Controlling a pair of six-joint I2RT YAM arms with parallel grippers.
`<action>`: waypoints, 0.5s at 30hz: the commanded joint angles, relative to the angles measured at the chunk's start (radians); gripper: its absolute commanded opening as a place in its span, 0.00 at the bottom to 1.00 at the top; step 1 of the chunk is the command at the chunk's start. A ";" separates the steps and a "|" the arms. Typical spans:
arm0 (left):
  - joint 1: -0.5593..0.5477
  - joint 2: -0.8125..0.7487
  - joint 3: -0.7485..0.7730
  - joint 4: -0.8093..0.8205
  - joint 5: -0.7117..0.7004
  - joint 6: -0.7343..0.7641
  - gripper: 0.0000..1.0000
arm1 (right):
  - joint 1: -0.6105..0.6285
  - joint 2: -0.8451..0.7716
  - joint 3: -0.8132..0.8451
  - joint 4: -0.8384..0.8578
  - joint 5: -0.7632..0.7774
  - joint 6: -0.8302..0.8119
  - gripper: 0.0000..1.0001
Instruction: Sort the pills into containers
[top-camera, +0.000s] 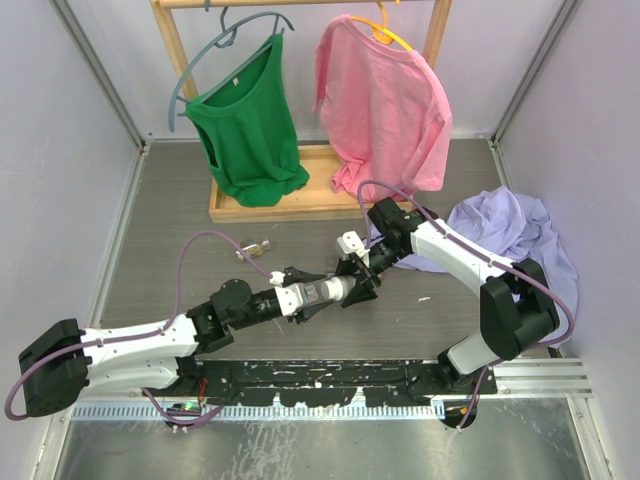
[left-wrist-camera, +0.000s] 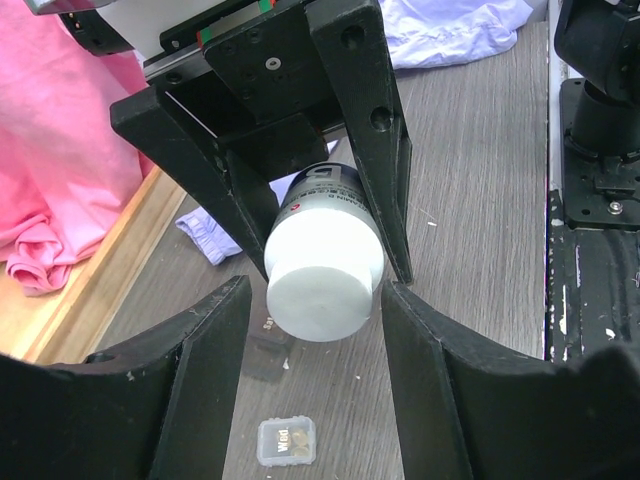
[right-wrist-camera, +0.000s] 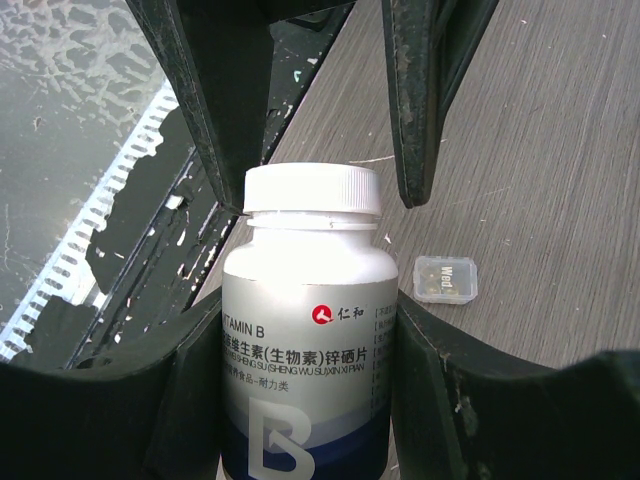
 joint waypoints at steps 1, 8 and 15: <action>0.004 0.003 0.044 0.057 0.012 -0.015 0.57 | 0.004 -0.005 0.008 -0.011 -0.025 -0.009 0.01; 0.004 0.012 0.050 0.054 0.024 -0.027 0.55 | 0.004 -0.006 0.008 -0.011 -0.025 -0.009 0.01; 0.003 -0.004 0.051 0.057 0.043 -0.109 0.38 | 0.004 -0.008 0.009 -0.011 -0.023 -0.010 0.01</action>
